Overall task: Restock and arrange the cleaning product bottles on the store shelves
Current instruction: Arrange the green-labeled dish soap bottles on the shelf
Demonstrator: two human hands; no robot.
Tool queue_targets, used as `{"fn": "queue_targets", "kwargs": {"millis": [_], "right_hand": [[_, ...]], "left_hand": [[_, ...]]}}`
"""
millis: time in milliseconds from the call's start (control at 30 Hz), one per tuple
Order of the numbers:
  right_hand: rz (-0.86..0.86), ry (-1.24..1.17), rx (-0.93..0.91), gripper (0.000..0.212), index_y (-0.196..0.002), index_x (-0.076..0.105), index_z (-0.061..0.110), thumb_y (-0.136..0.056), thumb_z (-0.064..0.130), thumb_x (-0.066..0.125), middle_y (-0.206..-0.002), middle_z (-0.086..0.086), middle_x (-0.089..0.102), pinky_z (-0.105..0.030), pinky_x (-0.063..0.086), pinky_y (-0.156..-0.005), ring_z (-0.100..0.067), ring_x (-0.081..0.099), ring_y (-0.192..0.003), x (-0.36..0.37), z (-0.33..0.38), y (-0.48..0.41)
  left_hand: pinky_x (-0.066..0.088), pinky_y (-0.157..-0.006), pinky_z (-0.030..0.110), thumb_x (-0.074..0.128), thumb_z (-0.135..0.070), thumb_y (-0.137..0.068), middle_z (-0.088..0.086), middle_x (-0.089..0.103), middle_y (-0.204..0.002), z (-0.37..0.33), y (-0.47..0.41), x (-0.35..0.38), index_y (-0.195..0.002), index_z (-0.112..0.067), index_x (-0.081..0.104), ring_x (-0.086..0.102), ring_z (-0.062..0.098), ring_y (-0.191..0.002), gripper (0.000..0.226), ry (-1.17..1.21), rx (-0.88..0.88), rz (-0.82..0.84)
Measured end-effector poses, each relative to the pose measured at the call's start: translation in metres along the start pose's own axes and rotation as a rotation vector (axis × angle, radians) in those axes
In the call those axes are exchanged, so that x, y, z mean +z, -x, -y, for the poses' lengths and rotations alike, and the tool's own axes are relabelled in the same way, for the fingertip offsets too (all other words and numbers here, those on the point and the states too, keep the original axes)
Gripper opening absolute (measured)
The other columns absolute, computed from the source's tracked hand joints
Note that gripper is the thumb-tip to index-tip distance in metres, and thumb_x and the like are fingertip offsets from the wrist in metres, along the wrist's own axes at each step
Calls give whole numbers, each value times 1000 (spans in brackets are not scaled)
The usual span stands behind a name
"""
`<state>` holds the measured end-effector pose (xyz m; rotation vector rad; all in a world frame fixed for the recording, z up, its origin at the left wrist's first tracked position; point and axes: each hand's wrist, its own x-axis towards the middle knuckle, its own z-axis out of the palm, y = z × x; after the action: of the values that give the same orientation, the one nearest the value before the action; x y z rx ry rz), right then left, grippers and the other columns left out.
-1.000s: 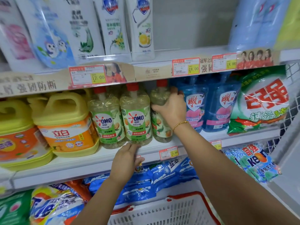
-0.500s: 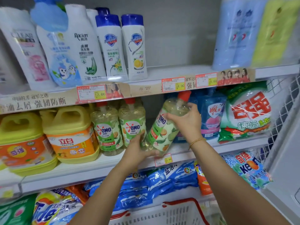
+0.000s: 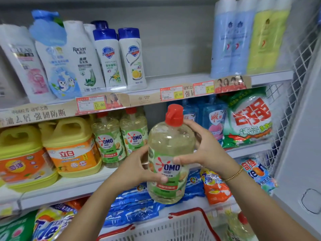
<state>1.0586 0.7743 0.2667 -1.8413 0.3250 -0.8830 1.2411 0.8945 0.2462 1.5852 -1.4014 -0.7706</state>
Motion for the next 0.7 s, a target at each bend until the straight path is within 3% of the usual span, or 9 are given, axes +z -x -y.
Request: {"fn": "queue_targets", "kwargs": {"millis": [200,333,433,533,633,700], "right_hand": [[149,136,-144,91,-125,50,30,-50,-2,91,-122,13,58,-23,46,-98,-9,56,-118,-3,33,10],[196,299,-242,89,-132,47,29,-58,5,90,-126,17,53,-17,43,-98,-5,51,-122,2,47,12],[191,288,-251,87,-136,45,29,-63,9,88,-130,20,52,-23,43,-102,-5,50,-124,5,47,11],[77,162,-256,85,-134,46,27,-62,9,87,-131,14,56,-27,43,-104,-8,51,-125,11,33,3],[-23,8,-172,74,-131,47,30,-66,35,83,-125,14,61,-23,46,-99,-5,56,-119,28,11,-3],[-73,-32,-123,85,-137,44,23,-66,57,75,-127,9,60,-22,48,-95,-7,57,-118,42,-1,-3]], "left_hand": [[44,-88,5,95,-28,-48,-37,58,-109,-23,12,6,-117,-54,41,53,-18,-104,91,-197,196,-210],[45,-86,7,94,-38,-50,-36,60,-108,-24,10,10,-122,-44,48,56,-13,-104,86,-240,322,-351],[37,-84,-2,93,-33,-53,-46,51,-111,-28,13,8,-121,-51,41,50,-20,-107,87,-228,379,-427],[40,-83,0,94,-34,-46,-36,58,-111,-32,16,0,-116,-57,42,52,-17,-106,90,-150,366,-480],[49,-84,12,92,-40,-38,-24,63,-109,-36,17,-2,-111,-51,46,59,-9,-103,87,-22,302,-521],[53,-83,20,90,-41,-37,-17,65,-111,-37,18,-3,-116,-42,49,62,-2,-102,89,45,275,-537]]}}
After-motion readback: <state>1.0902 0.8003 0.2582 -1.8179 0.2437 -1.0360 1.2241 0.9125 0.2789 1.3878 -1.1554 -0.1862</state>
